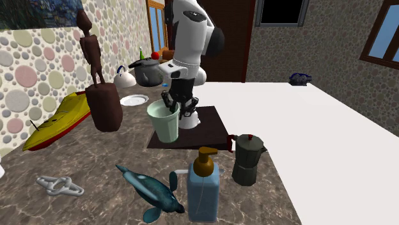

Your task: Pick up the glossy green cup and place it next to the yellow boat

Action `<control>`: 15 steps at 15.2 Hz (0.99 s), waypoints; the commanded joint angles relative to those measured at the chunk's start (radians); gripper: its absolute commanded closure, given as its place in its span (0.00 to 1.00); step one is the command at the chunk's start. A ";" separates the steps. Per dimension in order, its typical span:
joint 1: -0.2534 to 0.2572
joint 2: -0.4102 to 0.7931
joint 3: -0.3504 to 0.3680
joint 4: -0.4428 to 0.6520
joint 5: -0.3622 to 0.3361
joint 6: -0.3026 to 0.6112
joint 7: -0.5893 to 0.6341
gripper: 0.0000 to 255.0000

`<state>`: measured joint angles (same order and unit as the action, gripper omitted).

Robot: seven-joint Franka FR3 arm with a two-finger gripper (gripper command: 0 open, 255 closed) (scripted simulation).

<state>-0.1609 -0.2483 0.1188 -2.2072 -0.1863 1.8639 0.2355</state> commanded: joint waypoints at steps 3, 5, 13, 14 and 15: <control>0.000 -0.010 0.000 0.046 0.004 -0.054 -0.011 1.00; 0.000 -0.013 0.000 0.069 0.005 -0.080 -0.016 1.00; 0.000 -0.019 0.000 0.171 0.009 -0.186 -0.036 1.00; 0.000 -0.019 0.000 0.184 0.010 -0.199 -0.038 1.00; 0.000 -0.018 0.001 0.198 0.010 -0.212 -0.040 1.00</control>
<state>-0.1604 -0.2658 0.1199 -2.0236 -0.1765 1.6661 0.1987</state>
